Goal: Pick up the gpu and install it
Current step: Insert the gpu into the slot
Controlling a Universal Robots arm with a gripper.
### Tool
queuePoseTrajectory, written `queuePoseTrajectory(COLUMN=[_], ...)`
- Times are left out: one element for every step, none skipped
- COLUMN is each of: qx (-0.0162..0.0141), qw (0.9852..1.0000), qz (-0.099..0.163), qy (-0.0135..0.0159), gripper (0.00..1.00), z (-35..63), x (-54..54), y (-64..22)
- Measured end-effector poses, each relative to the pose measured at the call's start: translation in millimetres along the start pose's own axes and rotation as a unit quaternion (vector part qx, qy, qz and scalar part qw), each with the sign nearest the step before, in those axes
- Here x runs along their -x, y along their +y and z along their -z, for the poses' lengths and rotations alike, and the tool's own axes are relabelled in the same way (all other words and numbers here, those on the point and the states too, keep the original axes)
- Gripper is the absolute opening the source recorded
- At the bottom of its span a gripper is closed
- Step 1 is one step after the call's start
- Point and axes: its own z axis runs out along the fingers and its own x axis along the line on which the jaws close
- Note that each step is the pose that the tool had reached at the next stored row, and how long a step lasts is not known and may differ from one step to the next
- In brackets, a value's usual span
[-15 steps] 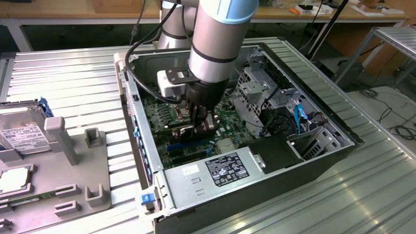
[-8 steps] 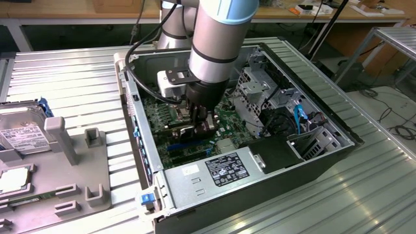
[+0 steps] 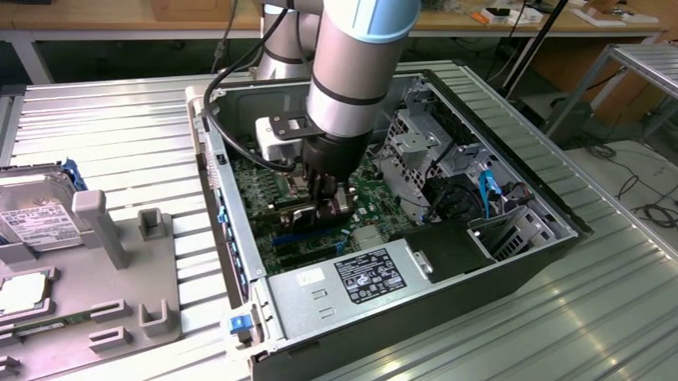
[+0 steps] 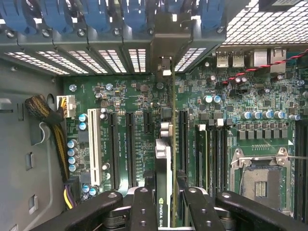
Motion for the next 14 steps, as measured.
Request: queuePoseTrajectory(qx=[0.0000, 0.0000, 0.0000, 0.0000, -0.0001, 0.0000, 0.0000, 0.0000, 0.0000, 0.0000, 0.0000, -0.0001, 0.0000, 0.0000], qw=[1.0000, 1.0000, 1.0000, 1.0000, 1.0000, 1.0000, 1.0000, 1.0000, 1.0000, 1.0000, 1.0000, 1.0000, 1.0000, 1.0000], qz=[0.000, 0.000, 0.000, 0.000, 0.000, 0.000, 0.000, 0.000, 0.000, 0.000, 0.000, 0.000, 0.000, 0.000], qy=[0.0000, 0.0000, 0.0002, 0.0002, 0.0001, 0.0002, 0.0002, 0.0002, 0.0001, 0.0001, 0.0001, 0.0001, 0.0001, 0.0001], gripper=[0.27, 0.27, 0.27, 0.27, 0.27, 0.27, 0.27, 0.27, 0.27, 0.27, 0.27, 0.27, 0.27, 0.27], z=[-0.5, -0.9, -1.0, -1.1, -1.5, -1.6, -1.7, -1.7, -1.8, -1.7, -1.7, -1.8, -1.7, -1.7], x=[0.0, 0.0, -0.1, -0.1, -0.1, -0.1, -0.1, -0.1, -0.1, -0.1, -0.1, -0.1, -0.1, -0.1], y=[0.2, 0.4, 0.4, 0.4, 0.5, 0.5, 0.5, 0.5, 0.5, 0.5, 0.6, 0.5, 0.6, 0.5])
